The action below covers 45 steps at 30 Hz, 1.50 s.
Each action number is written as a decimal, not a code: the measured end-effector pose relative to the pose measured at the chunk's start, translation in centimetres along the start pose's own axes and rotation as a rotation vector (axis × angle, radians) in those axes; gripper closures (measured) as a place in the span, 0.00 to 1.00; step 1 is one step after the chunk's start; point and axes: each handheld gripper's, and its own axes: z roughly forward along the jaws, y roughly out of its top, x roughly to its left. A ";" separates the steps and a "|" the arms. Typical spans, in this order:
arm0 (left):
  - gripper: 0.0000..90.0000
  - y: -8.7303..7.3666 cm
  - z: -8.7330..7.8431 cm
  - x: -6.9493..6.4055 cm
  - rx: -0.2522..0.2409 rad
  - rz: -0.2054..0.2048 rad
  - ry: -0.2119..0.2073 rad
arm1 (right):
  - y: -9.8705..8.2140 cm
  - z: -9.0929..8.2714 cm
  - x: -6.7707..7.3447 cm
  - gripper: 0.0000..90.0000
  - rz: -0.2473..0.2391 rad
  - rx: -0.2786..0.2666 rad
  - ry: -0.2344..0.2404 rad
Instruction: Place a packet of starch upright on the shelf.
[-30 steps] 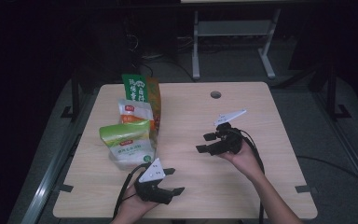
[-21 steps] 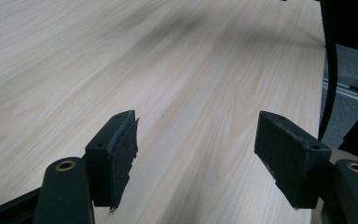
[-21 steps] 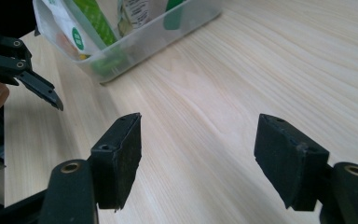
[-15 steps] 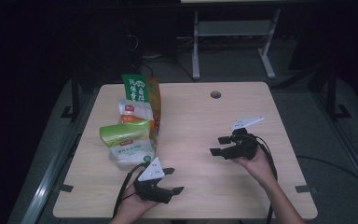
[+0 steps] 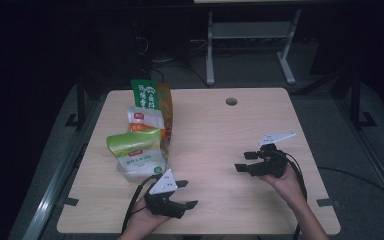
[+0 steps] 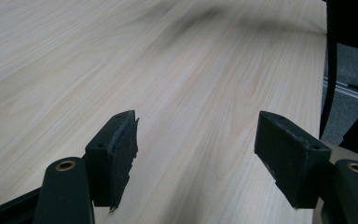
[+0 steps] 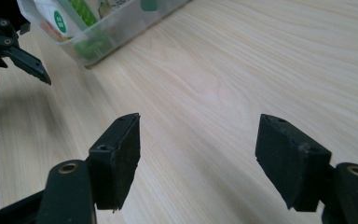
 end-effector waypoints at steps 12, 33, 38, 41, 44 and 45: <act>0.33 0.0 0.2 0.1 0.005 0.001 -0.005 | -2.3 -1.3 -0.4 0.33 0.030 -0.005 -0.021; 0.33 0.0 0.1 0.2 0.006 -0.002 0.006 | -5.9 -3.2 -0.3 0.32 0.075 -0.009 -0.049; 0.33 0.0 0.2 0.2 0.009 -0.004 0.001 | -6.8 -3.7 0.1 0.32 0.085 -0.015 -0.060; 0.34 0.0 0.2 0.1 0.006 -0.004 -0.003 | -6.9 -4.0 0.7 0.32 0.076 -0.033 -0.069; 0.34 0.0 0.2 0.1 0.008 0.006 -0.004 | -6.8 -3.7 0.9 0.31 0.078 -0.038 -0.060; 0.34 0.0 0.3 0.1 0.008 0.006 -0.004 | -6.7 -3.5 0.9 0.31 0.074 -0.032 -0.058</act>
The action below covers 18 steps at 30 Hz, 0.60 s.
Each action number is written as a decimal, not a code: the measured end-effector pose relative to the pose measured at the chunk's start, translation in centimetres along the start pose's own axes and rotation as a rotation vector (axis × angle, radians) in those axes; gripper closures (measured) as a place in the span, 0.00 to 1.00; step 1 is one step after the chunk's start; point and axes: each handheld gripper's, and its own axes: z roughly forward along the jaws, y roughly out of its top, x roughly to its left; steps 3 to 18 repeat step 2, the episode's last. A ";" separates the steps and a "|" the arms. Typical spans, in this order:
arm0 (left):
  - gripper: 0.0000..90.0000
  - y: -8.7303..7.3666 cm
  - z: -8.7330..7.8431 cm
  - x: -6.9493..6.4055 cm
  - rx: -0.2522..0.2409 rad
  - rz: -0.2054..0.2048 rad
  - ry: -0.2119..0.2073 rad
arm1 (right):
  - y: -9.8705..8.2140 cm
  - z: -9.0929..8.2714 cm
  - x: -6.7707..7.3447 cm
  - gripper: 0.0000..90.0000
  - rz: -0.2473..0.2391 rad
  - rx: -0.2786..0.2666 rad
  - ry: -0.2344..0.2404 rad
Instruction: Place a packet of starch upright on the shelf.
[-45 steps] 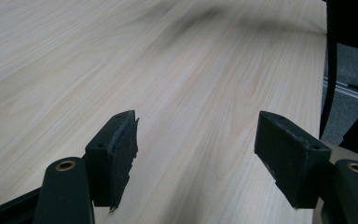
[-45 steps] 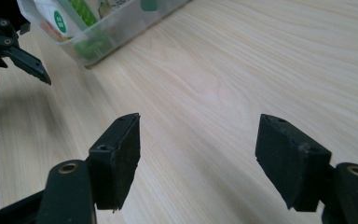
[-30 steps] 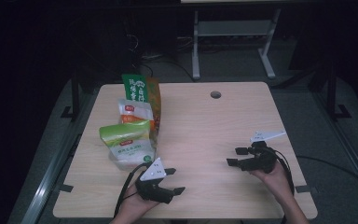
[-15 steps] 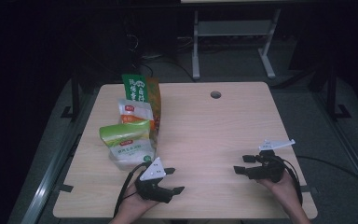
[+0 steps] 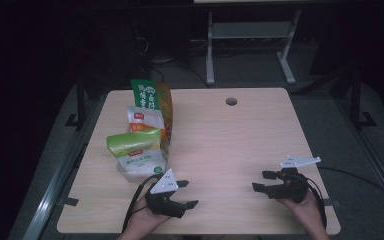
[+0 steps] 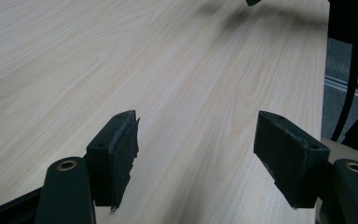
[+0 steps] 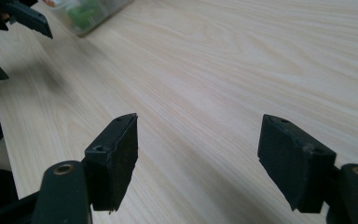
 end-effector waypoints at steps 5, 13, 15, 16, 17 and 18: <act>0.34 0.0 0.0 0.0 0.002 -0.001 0.000 | 0.1 0.2 0.3 0.31 -0.021 0.015 -0.009; 0.34 0.0 0.0 0.0 0.002 -0.001 0.000 | 0.1 0.2 0.3 0.31 -0.021 0.015 -0.009; 0.34 0.0 0.0 0.0 0.002 -0.001 0.000 | 0.1 0.2 0.3 0.31 -0.021 0.015 -0.009; 0.34 0.0 0.0 0.0 0.002 -0.001 0.000 | 0.1 0.2 0.3 0.31 -0.021 0.015 -0.009; 0.34 0.0 0.0 0.0 0.002 -0.001 0.000 | 0.1 0.2 0.3 0.31 -0.021 0.015 -0.009; 0.34 0.0 0.0 0.0 0.002 -0.001 0.000 | 0.1 0.2 0.3 0.31 -0.021 0.015 -0.009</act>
